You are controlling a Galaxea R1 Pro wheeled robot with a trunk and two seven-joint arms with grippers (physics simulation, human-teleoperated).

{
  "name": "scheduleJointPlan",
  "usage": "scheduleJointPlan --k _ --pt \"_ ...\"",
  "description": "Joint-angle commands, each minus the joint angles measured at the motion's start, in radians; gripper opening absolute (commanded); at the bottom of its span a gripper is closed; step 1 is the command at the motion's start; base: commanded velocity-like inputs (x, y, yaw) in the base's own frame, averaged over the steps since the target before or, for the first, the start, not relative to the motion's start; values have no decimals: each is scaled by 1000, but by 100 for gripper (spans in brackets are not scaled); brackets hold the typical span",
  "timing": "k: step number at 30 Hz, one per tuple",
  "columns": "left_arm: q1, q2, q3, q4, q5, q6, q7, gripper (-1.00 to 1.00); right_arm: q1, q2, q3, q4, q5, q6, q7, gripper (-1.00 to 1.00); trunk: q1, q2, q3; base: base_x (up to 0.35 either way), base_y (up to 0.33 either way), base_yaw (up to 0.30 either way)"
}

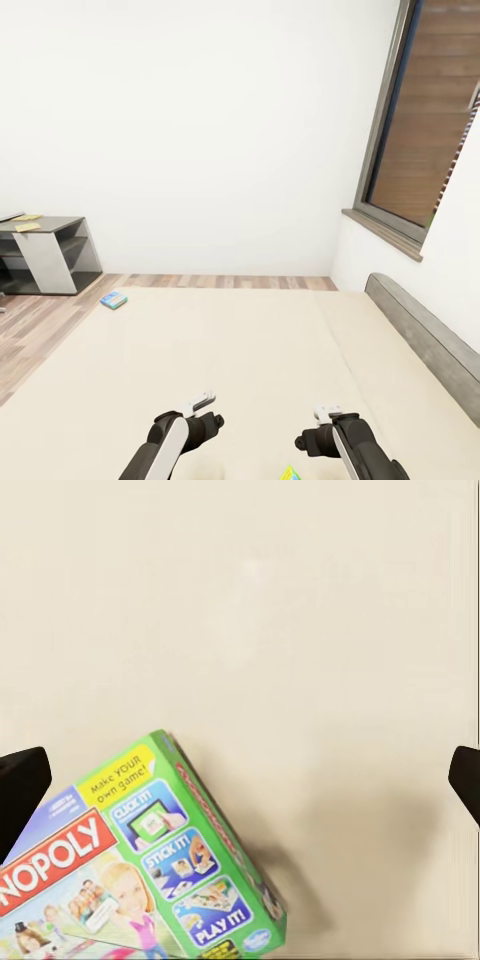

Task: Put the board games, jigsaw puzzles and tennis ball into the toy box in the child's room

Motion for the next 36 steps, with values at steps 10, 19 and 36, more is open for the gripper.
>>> scheduleJointPlan --k 10,19,36 --pt "-1 2 -1 0 11 2 8 100 0 -2 -2 -1 10 6 8 100 -38 70 30 0 0 0" --pt "-1 2 1 7 11 1 7 100 0 -5 -2 -1 11 6 8 100 -73 133 59 0 0 0" --pt "-29 2 8 122 12 -19 -71 100 7 -38 0 37 9 -4 10 100 -138 252 112 0 0 0"
